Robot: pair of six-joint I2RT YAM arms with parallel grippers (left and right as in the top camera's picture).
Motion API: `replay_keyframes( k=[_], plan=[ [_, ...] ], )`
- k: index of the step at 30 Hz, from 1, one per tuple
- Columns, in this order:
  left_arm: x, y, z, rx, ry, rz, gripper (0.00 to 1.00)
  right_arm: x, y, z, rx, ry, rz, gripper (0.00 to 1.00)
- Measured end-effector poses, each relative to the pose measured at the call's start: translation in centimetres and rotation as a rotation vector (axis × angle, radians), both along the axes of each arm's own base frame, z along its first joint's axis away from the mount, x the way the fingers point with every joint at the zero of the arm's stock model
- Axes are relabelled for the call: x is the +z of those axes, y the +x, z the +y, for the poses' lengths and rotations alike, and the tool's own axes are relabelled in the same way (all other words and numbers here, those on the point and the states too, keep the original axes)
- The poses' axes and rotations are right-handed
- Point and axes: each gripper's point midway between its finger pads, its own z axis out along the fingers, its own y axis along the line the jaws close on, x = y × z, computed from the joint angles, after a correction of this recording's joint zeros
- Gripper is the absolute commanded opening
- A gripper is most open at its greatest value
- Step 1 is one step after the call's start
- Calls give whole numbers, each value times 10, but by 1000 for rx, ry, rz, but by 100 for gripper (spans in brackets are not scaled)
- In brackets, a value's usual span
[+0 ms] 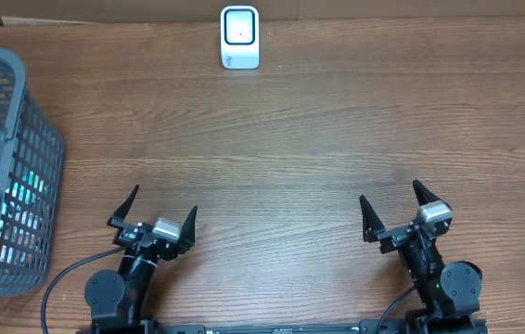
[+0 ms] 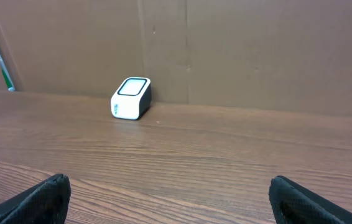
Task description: Scan the item barcode
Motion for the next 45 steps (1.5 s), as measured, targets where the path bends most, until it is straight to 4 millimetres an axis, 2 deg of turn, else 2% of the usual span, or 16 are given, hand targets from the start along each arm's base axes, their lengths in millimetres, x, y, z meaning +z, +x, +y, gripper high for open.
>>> replay_keyframes(
  k=[6,13,17,22,29,34,38,41,42,44,45],
  plan=[
    [1,0,-1,-6,-60,12,100,0,0,0,0,0,0,100],
    [4,-1,0,14,-299,72,100,0,0,0,1,0,0,100],
    [23,-3,0,19,-374,75,100,0,0,0,0,0,0,100],
    [61,-2,2,38,-417,130,100,0,0,0,0,0,0,100],
    [98,25,3,91,-453,400,100,0,0,0,0,0,0,100],
    [113,41,3,149,-471,692,100,0,0,0,0,0,0,100],
    [131,51,-6,122,-499,864,99,0,0,0,0,-1,-1,100],
    [141,62,-17,61,-530,913,100,0,0,0,0,0,0,100],
    [142,66,-20,41,-539,922,99,0,0,0,0,0,0,100],
    [138,71,-25,14,-558,952,89,0,0,0,0,0,0,100],
    [135,73,-27,6,-567,969,87,0,0,0,0,0,0,100]
  ],
)
